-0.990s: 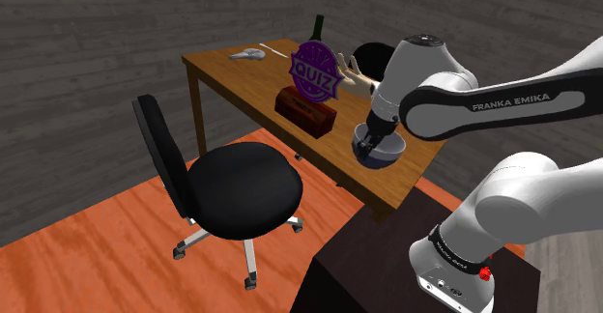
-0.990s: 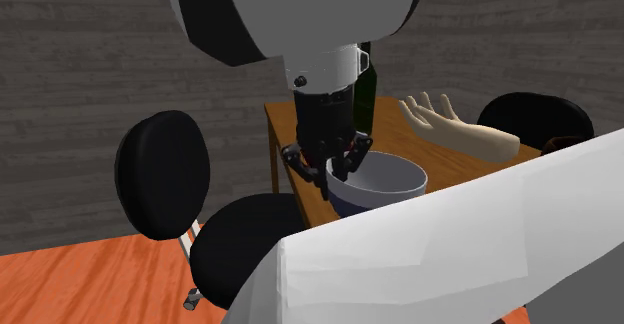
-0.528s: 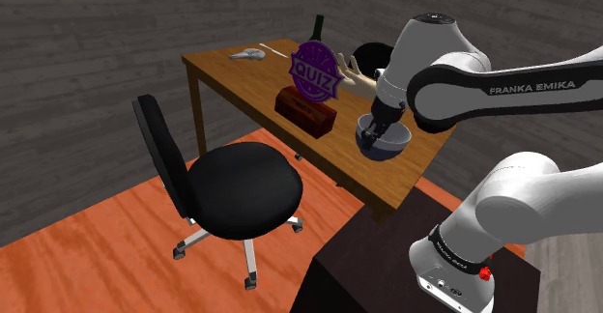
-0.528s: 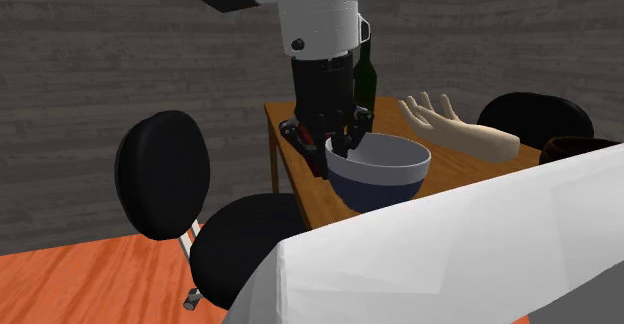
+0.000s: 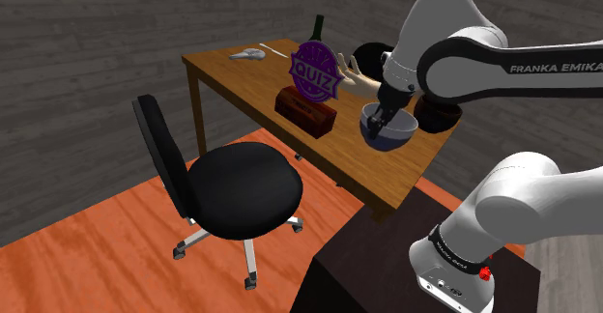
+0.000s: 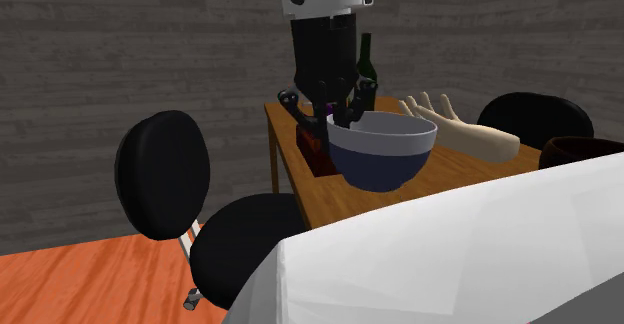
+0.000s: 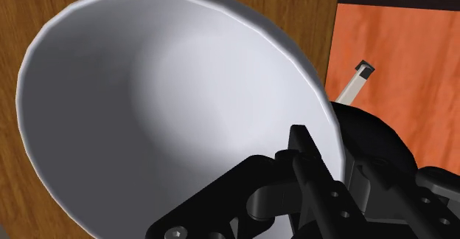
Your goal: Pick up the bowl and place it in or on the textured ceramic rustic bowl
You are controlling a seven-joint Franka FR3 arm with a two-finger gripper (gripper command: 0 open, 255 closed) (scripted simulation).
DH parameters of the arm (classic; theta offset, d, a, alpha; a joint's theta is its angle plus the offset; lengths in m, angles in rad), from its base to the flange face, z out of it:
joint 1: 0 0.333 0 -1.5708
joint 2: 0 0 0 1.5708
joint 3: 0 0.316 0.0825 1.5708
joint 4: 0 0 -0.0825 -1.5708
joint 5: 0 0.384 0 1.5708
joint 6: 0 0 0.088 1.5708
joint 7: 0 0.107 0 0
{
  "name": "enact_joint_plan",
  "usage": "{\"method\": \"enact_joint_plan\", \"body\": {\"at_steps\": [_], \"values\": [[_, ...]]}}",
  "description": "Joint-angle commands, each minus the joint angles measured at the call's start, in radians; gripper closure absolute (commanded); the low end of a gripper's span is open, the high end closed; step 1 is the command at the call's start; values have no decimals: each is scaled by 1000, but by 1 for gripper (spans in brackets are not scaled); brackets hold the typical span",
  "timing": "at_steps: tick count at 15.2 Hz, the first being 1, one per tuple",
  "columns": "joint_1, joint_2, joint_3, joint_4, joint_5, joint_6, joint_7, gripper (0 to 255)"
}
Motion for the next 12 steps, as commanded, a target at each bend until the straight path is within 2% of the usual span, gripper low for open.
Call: {"method": "enact_joint_plan", "body": {"at_steps": [1, 12], "values": [[-1, -4, -2, 26, -1, -29, -2, 255], [-7, -19, -16, 165, -10, -183, -17, 255]]}}
